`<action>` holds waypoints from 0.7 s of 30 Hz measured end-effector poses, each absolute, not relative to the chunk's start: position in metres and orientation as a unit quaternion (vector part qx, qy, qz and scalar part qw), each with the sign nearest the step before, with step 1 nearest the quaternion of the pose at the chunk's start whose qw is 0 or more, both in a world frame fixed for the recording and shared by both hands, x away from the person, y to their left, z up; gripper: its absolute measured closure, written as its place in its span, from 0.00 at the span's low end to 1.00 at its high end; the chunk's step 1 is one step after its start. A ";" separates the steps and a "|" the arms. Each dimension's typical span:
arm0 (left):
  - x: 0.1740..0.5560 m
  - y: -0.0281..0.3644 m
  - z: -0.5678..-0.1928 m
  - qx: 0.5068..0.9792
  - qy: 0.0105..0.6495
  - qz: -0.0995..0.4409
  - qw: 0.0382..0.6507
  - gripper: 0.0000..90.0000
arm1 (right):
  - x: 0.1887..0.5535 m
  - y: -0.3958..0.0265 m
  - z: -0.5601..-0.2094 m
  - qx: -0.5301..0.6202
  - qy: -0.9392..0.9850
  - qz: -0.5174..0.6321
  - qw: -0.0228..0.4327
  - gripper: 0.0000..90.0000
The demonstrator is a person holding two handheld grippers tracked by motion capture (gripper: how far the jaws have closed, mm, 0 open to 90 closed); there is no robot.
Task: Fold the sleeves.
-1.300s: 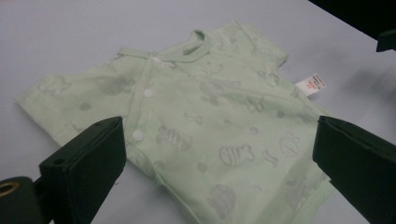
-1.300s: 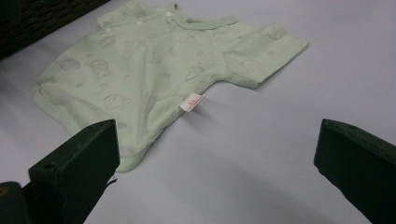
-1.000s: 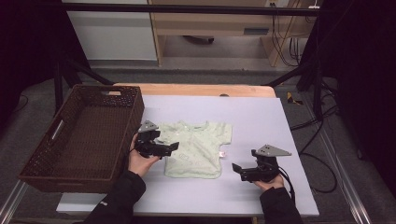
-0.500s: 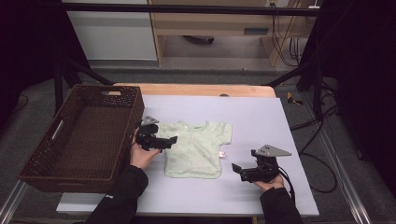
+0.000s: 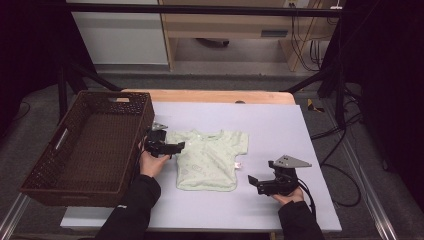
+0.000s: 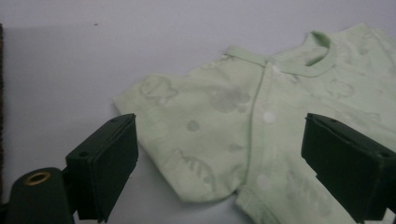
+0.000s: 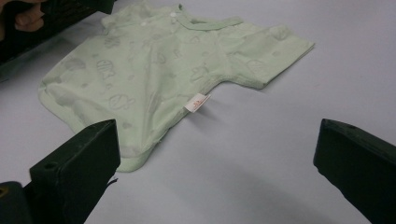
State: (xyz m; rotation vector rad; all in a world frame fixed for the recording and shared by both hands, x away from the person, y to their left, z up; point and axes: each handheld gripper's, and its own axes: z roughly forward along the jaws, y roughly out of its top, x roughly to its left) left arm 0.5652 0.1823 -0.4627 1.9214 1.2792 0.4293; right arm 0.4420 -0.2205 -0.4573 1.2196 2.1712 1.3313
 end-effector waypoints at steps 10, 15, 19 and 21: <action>0.570 0.185 -0.470 0.745 0.522 0.193 0.368 0.35 | 0.442 -0.221 -0.457 0.426 0.759 0.466 0.158 0.01; 0.571 0.183 -0.473 0.747 0.525 0.202 0.354 0.46 | 0.442 -0.221 -0.457 0.425 0.759 0.466 0.159 0.01; 0.572 0.183 -0.475 0.745 0.532 0.207 0.345 0.53 | 0.442 -0.221 -0.457 0.425 0.759 0.467 0.158 0.02; 0.571 0.183 -0.476 0.743 0.536 0.209 0.343 0.58 | 0.442 -0.221 -0.457 0.426 0.759 0.467 0.158 0.02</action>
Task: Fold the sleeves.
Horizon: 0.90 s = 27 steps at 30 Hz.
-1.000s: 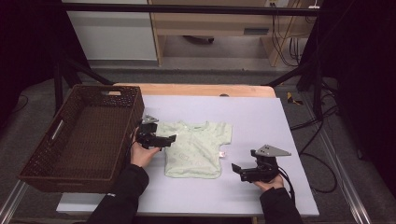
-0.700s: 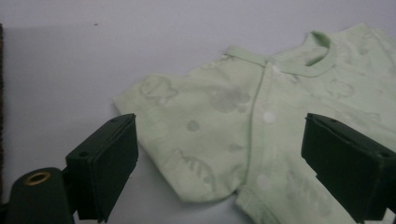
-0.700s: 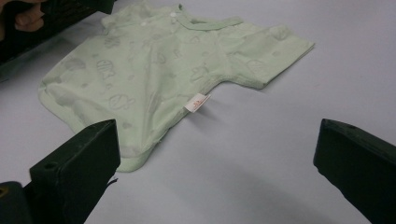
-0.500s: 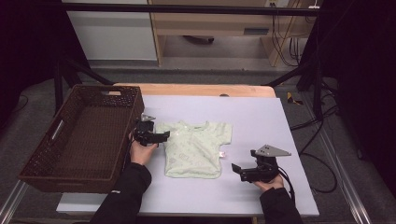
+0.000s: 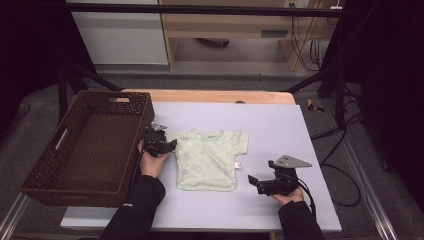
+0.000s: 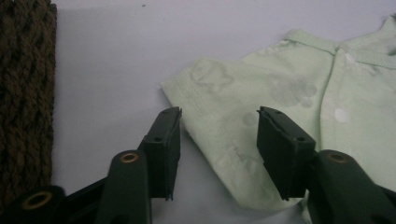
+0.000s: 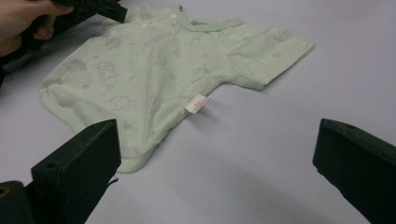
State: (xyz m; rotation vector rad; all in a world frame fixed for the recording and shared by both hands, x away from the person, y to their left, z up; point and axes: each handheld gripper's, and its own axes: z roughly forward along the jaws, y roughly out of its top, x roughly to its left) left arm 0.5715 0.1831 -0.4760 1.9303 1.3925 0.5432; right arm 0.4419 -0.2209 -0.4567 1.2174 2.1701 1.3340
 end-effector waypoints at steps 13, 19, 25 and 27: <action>0.568 0.184 -0.479 0.731 0.547 0.206 0.352 0.89 | 0.442 -0.221 -0.457 0.426 0.759 0.466 0.159 0.02; 0.566 0.183 -0.479 0.728 0.544 0.214 0.359 0.97 | 0.442 -0.221 -0.456 0.426 0.758 0.467 0.159 0.02; 0.558 0.177 -0.465 0.726 0.522 0.230 0.384 0.98 | 0.442 -0.221 -0.456 0.428 0.758 0.467 0.159 0.02; 0.556 0.176 -0.463 0.727 0.517 0.233 0.386 0.98 | 0.442 -0.221 -0.456 0.427 0.758 0.467 0.160 0.02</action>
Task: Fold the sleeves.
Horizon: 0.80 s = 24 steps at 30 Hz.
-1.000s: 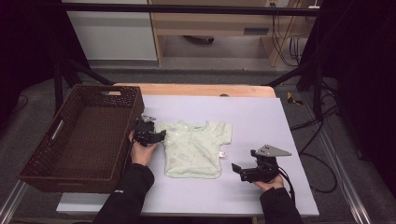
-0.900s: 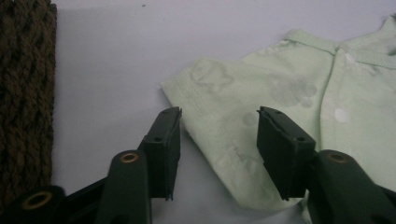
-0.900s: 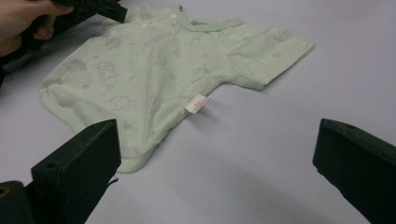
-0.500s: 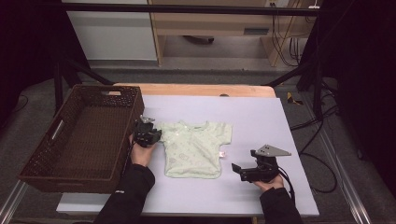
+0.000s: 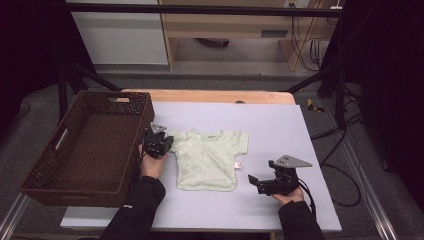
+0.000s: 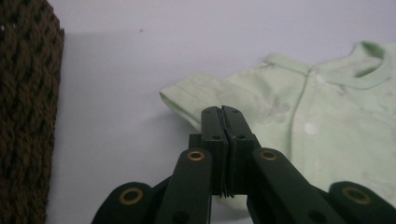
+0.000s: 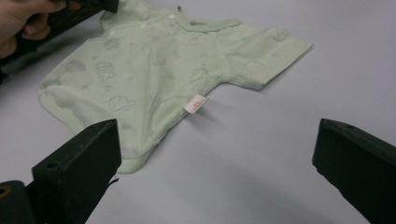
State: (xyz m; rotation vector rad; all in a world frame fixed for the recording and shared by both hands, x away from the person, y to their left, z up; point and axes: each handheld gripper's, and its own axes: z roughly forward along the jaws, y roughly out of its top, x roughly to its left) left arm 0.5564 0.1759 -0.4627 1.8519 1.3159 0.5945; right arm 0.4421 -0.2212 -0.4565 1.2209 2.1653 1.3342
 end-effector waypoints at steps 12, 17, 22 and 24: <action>0.545 0.143 -0.447 0.757 0.461 0.233 0.400 0.98 | 0.442 -0.221 -0.456 0.427 0.758 0.466 0.160 0.02; 0.544 0.124 -0.451 0.781 0.435 0.223 0.389 0.98 | 0.442 -0.221 -0.456 0.427 0.758 0.467 0.160 0.02; 0.546 0.114 -0.462 0.798 0.426 0.206 0.374 0.97 | 0.442 -0.221 -0.456 0.426 0.758 0.468 0.159 0.02; 0.546 0.116 -0.463 0.798 0.423 0.194 0.383 0.93 | 0.442 -0.221 -0.456 0.426 0.758 0.467 0.159 0.02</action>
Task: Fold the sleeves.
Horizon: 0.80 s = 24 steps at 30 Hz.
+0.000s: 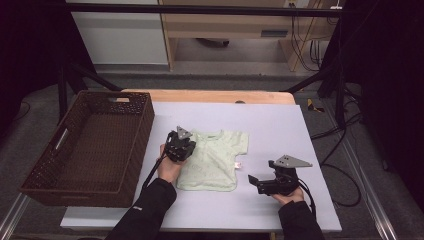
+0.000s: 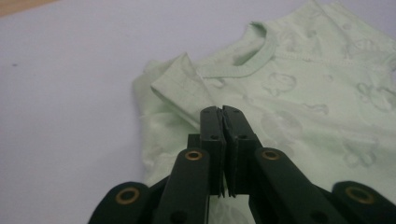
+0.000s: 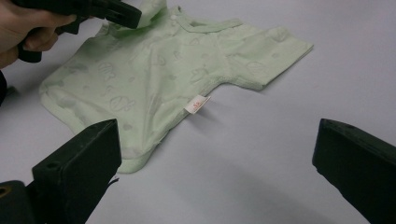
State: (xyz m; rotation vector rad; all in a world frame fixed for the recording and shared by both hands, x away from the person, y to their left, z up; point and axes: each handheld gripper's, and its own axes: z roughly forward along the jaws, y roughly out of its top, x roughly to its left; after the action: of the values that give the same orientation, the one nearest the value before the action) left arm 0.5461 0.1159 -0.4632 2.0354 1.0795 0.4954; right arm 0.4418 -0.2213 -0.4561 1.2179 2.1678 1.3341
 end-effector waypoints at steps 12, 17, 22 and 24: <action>0.548 0.149 -0.458 0.762 0.470 0.186 0.403 0.96 | 0.442 -0.221 -0.457 0.427 0.758 0.467 0.158 0.02; 0.546 0.149 -0.469 0.772 0.472 0.168 0.391 0.97 | 0.442 -0.221 -0.456 0.431 0.756 0.468 0.156 0.02; 0.542 0.146 -0.475 0.785 0.458 0.157 0.386 0.96 | 0.442 -0.221 -0.456 0.428 0.758 0.466 0.157 0.02; 0.541 0.146 -0.474 0.790 0.450 0.150 0.388 0.92 | 0.442 -0.220 -0.456 0.424 0.762 0.463 0.158 0.01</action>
State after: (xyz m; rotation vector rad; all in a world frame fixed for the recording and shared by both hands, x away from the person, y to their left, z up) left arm 0.5409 0.1459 -0.4745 2.0091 1.1455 0.3815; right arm 0.4417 -0.2197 -0.4556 1.2123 2.1799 1.3246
